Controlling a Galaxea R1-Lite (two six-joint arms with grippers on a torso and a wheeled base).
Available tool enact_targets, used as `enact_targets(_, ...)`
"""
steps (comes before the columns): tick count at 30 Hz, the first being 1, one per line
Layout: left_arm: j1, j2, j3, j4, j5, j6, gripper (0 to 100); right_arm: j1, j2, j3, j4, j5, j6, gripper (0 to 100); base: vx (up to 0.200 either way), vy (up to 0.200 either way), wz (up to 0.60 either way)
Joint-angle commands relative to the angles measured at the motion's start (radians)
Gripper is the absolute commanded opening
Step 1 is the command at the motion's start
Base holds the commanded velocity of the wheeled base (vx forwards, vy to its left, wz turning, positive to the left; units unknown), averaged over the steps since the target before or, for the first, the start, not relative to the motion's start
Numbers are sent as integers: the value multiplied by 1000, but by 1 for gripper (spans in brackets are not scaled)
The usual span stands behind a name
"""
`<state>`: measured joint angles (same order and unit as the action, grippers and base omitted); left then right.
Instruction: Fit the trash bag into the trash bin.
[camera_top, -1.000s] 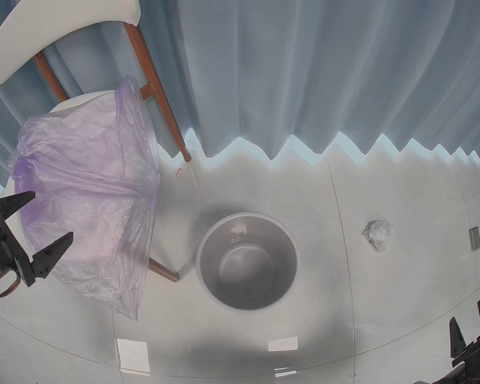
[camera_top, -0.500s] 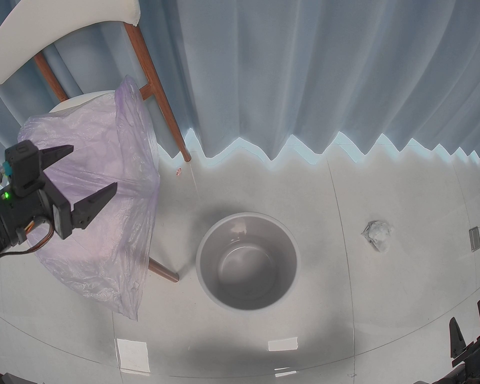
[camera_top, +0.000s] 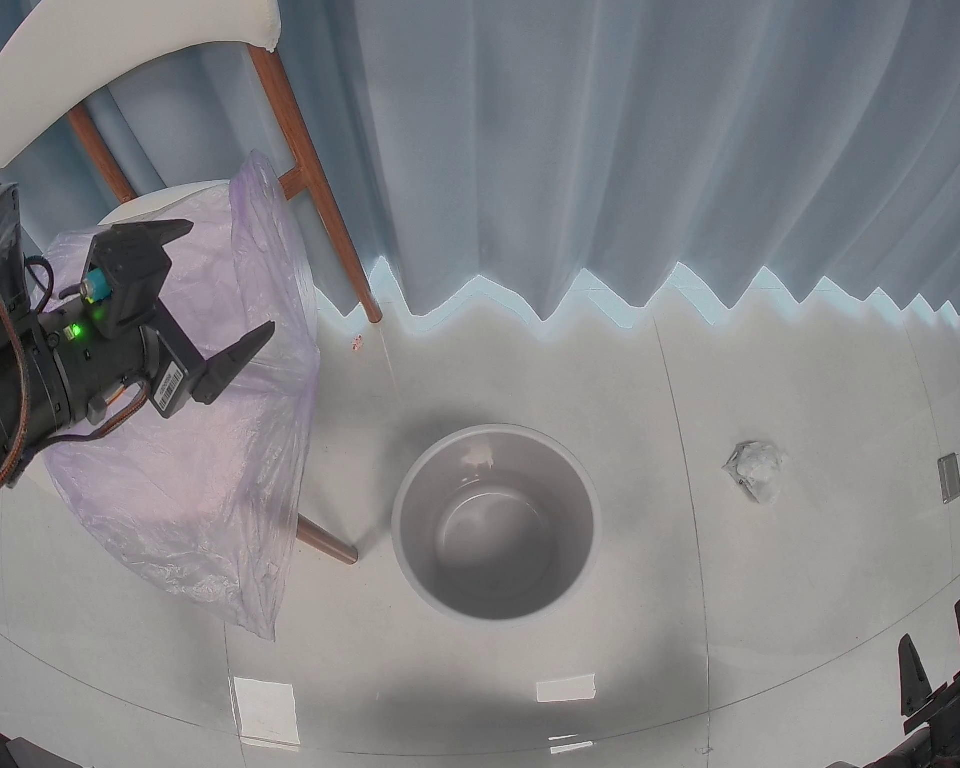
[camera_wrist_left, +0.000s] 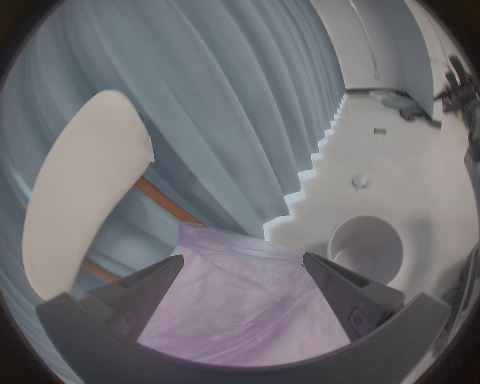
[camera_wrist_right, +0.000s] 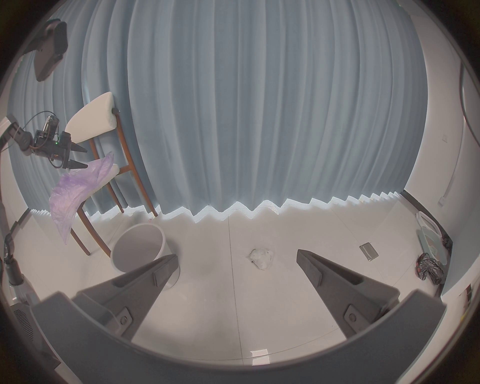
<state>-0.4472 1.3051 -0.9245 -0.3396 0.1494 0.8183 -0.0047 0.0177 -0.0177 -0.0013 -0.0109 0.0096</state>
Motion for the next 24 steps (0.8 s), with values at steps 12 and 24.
enact_targets(12,-148,5,-5,-62,90,53,100,0,-18,18,0,0,0,100,0,0,0)
enact_targets(24,-243,-24,124,-205,291,9,100,0,-18,18,0,0,0,100,0,0,0)
